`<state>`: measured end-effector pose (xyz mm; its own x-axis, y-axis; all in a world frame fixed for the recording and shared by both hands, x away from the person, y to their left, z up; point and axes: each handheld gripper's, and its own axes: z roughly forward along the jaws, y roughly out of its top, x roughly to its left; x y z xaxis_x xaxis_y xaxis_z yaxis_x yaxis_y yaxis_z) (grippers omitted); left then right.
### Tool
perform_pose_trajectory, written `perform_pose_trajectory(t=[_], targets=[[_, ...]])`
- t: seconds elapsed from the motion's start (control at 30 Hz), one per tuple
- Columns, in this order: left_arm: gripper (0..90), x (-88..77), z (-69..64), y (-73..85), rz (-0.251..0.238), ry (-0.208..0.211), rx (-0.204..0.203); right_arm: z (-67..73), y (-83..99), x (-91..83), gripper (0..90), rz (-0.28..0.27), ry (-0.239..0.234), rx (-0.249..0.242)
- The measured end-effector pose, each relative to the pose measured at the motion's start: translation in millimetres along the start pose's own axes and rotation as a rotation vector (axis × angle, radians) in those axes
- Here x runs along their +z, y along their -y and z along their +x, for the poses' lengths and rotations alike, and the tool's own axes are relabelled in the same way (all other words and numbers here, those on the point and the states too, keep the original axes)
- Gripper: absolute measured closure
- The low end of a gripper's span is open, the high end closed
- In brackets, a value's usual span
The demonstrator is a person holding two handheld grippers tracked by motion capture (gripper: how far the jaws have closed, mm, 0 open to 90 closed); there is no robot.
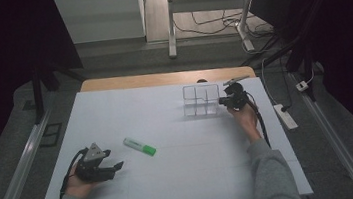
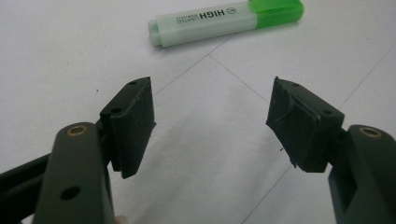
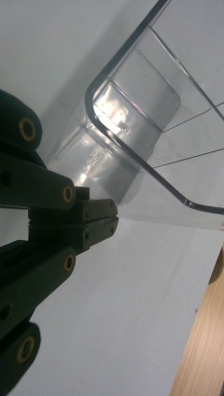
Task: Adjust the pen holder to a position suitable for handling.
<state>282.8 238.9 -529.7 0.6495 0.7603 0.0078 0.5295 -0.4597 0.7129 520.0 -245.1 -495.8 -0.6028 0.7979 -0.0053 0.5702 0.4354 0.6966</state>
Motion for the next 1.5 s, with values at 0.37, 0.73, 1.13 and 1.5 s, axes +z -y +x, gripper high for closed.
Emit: perform_pose_trajectory(t=[0.37,0.73,1.13,1.5], targets=[[31.4,0.5,0.1,0.0,0.003,-0.001,0.000,17.3,-8.7,10.8,89.6,0.001,-0.019,-0.011],[31.3,0.6,0.3,-0.1,0.004,-0.002,0.001,34.3,-15.2,20.5,89.6,0.020,-0.029,-0.032],[31.3,0.6,0.6,0.2,0.003,-0.002,0.000,54.8,-22.3,31.8,89.6,0.037,-0.059,-0.076],[31.3,1.0,1.1,0.3,0.004,-0.001,0.002,62.5,-23.6,35.9,89.6,0.043,-0.067,-0.100]])
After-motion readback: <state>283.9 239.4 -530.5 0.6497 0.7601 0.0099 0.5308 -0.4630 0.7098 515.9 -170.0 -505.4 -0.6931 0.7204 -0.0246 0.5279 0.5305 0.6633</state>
